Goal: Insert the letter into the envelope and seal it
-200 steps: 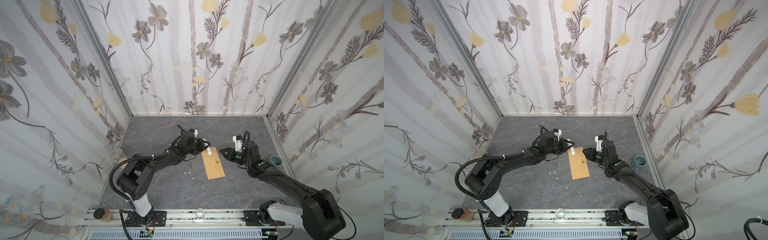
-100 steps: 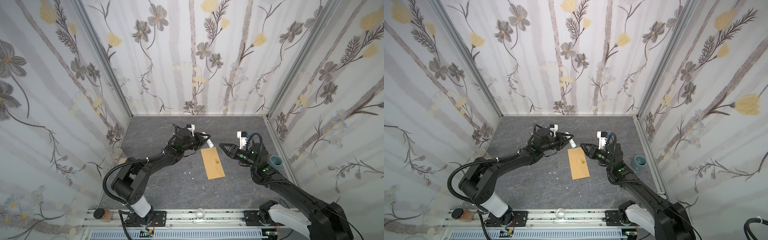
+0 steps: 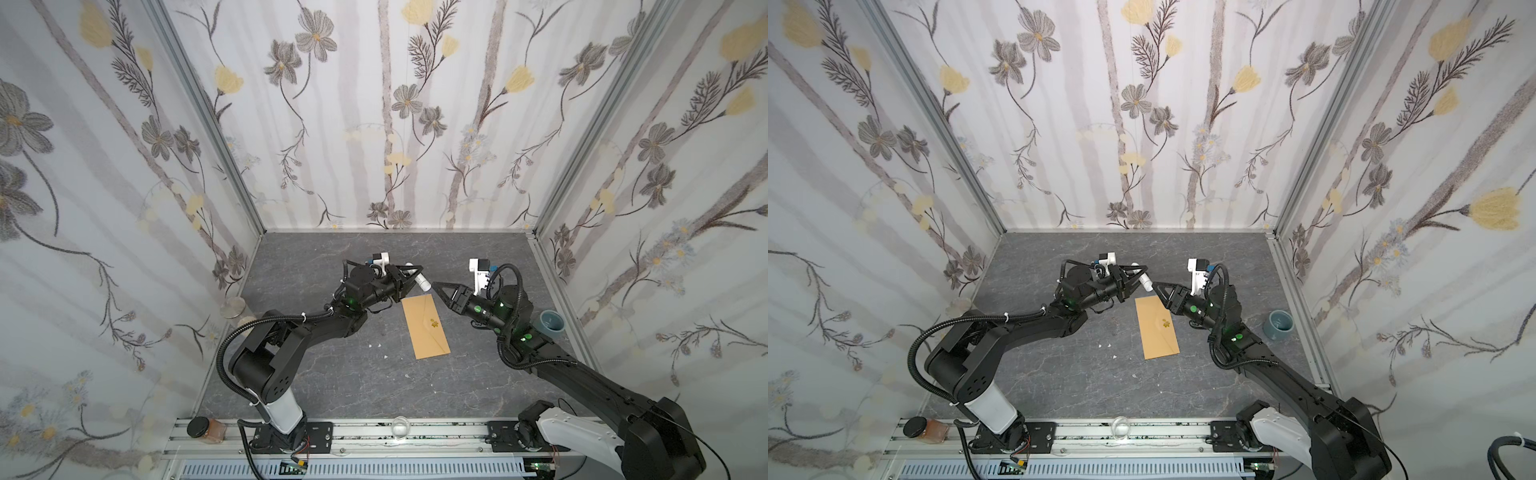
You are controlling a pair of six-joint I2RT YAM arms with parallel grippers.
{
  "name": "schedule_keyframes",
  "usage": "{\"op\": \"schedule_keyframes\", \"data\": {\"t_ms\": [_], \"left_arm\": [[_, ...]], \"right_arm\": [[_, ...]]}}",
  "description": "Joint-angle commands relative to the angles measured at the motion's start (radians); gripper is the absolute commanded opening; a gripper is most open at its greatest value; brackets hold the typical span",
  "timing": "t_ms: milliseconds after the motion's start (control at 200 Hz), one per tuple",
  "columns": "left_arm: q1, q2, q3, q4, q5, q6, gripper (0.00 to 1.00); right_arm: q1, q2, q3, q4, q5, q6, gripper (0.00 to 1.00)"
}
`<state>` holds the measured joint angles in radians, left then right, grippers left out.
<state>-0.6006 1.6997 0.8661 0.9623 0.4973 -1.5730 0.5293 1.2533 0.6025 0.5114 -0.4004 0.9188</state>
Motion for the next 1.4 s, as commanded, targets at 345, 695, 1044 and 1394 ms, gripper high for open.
{"op": "schedule_keyframes", "data": {"t_ms": [345, 695, 1044, 1394], "left_arm": [[-0.005, 0.009, 0.001, 0.132, -0.060, 0.024, 0.00], [-0.008, -0.010, 0.008, 0.053, -0.094, 0.122, 0.00], [-0.012, -0.046, 0.005, 0.012, -0.113, 0.163, 0.00], [-0.022, -0.044, 0.010, 0.010, -0.118, 0.160, 0.00]], "right_arm": [[0.012, 0.088, 0.066, 0.009, 0.042, -0.015, 0.41], [0.026, 0.101, 0.068, 0.017, 0.058, -0.003, 0.35], [0.034, 0.149, 0.083, 0.034, 0.059, 0.017, 0.38], [0.037, 0.164, 0.097, 0.060, 0.051, 0.031, 0.28]]}}
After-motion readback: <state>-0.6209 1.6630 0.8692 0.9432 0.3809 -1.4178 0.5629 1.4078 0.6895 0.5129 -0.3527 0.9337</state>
